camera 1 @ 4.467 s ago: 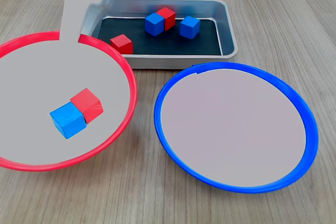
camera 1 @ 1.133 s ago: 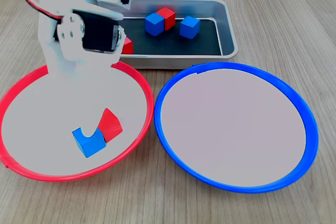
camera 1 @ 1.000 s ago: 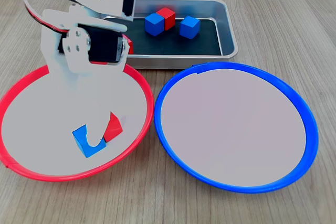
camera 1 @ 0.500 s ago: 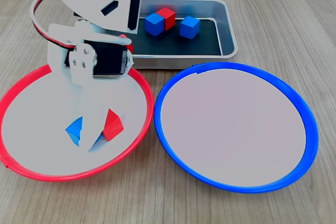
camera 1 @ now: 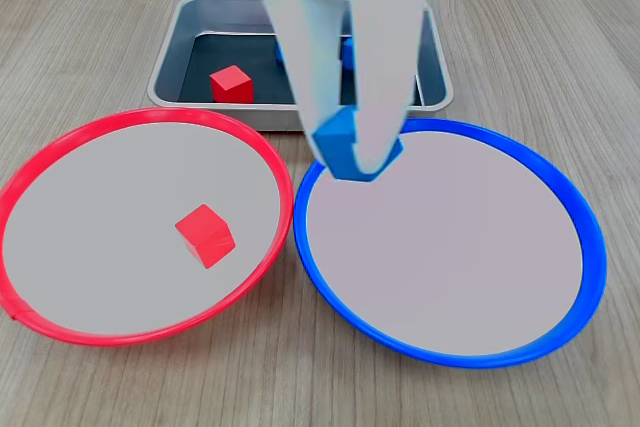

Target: Resolve any anomalies and move all blocks to matching dishes

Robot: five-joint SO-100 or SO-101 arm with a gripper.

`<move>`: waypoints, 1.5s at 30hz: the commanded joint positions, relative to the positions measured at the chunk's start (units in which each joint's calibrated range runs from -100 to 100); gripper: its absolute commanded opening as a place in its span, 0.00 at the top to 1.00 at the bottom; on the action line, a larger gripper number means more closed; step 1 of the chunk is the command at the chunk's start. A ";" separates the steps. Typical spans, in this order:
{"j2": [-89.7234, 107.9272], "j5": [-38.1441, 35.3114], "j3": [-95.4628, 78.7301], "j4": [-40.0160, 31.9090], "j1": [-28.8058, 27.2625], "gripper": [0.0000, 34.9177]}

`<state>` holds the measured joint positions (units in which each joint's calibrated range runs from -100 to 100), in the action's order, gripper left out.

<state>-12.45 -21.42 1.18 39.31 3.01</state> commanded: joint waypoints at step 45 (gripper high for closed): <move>46.95 -12.55 -62.85 21.40 7.58 0.47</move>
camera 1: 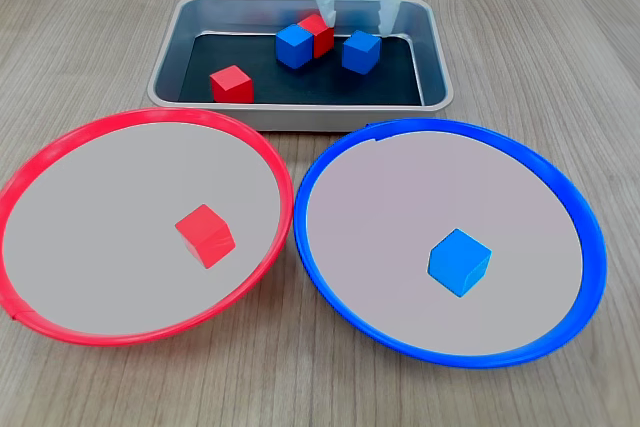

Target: Resolve any anomalies and move all blocks to matching dishes

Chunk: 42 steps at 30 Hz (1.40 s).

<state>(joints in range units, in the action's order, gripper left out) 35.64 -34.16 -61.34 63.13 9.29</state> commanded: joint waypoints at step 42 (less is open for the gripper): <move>-51.11 13.53 51.56 -38.74 -0.77 0.60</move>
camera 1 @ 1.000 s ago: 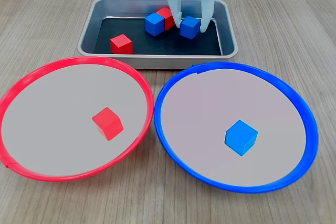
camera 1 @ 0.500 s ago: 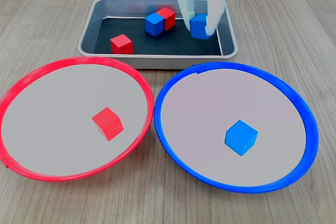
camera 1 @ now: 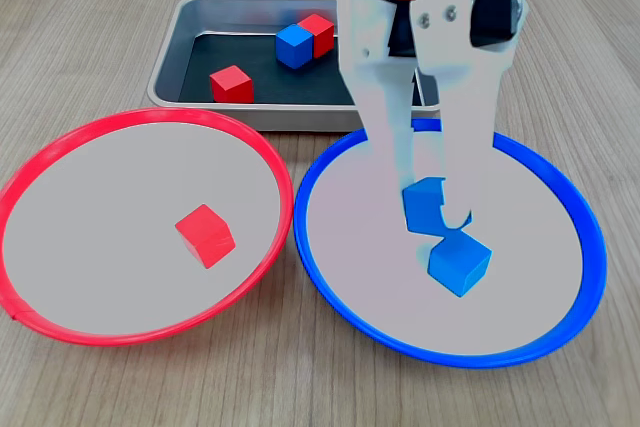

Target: Resolve any anomalies and move all blocks to matching dishes

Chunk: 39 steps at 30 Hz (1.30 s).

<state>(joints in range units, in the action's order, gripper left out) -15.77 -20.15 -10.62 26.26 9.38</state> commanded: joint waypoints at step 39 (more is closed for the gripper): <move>31.25 -25.69 -36.49 21.57 -27.69 0.55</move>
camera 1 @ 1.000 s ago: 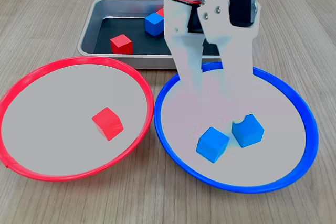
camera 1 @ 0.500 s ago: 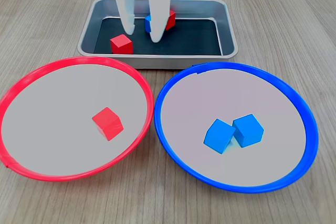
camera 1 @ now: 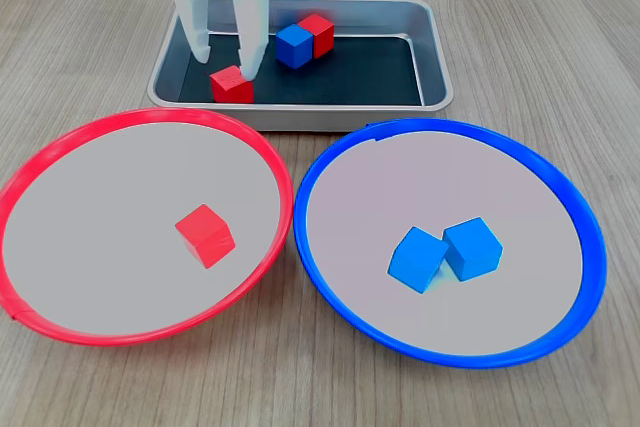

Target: Resolve any anomalies and move all blocks to matching dishes

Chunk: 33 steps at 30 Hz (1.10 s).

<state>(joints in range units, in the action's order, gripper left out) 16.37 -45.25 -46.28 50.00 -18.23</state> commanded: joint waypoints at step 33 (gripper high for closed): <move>-30.40 30.04 54.24 3.53 7.45 1.00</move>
<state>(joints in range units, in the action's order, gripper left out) -8.78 -16.09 1.27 59.95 -7.88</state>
